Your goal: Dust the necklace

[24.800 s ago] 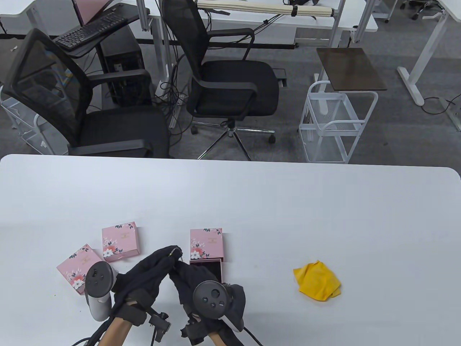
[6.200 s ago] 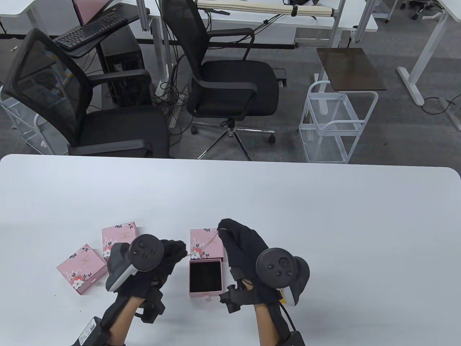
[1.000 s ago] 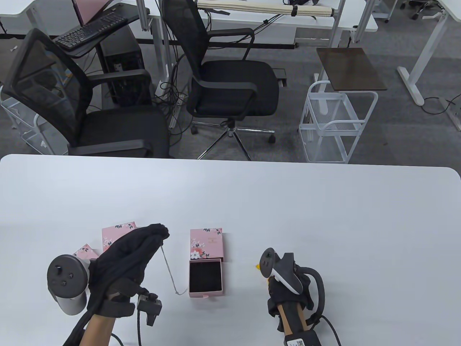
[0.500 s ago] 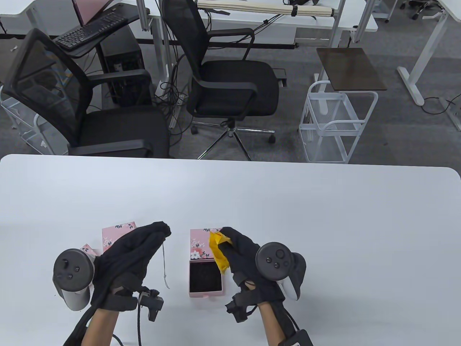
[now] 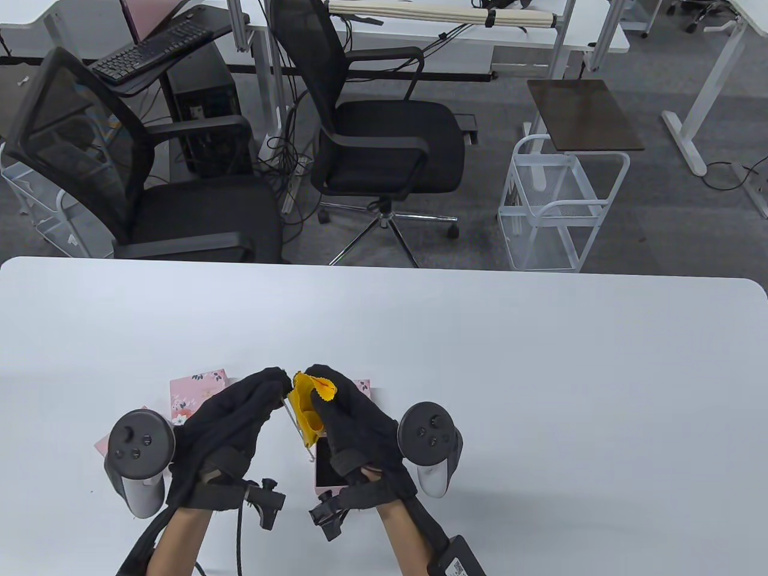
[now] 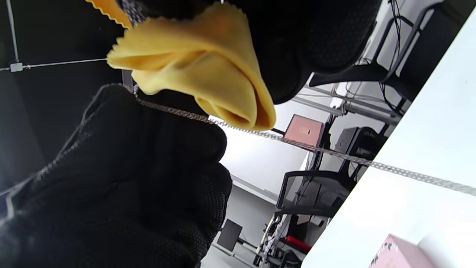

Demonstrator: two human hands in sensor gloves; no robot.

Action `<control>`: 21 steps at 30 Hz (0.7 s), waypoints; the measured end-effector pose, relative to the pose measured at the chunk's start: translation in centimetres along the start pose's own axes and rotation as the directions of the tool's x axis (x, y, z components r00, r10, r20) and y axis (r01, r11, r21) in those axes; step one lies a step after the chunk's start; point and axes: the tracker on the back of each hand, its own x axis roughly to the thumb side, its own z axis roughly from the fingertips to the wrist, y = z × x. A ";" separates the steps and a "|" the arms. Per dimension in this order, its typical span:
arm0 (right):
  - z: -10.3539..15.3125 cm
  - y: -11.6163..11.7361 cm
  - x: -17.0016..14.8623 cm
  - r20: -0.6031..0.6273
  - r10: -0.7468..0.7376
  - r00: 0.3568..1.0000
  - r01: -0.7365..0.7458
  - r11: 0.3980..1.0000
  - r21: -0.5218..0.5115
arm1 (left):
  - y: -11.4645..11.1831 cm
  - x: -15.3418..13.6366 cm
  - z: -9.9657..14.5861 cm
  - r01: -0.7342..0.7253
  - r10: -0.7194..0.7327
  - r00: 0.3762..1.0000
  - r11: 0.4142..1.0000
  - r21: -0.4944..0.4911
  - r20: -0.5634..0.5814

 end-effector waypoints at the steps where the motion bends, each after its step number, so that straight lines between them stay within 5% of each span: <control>1: 0.1 0.1 0.1 0.005 0.011 1.000 -0.012 1.000 0.003 | -0.1 -0.1 0.0 0.002 -0.002 1.000 1.000 0.002 -0.004; 12: 1.1 2.1 1.6 0.045 0.156 0.987 -0.153 0.987 -0.055 | -0.4 -0.1 0.3 -0.023 0.024 0.999 0.999 0.024 -0.034; 21: 1.8 2.0 2.8 0.037 0.378 0.925 -0.356 0.897 -0.263 | -2.0 1.3 1.2 0.058 -0.058 0.997 0.998 -0.003 0.047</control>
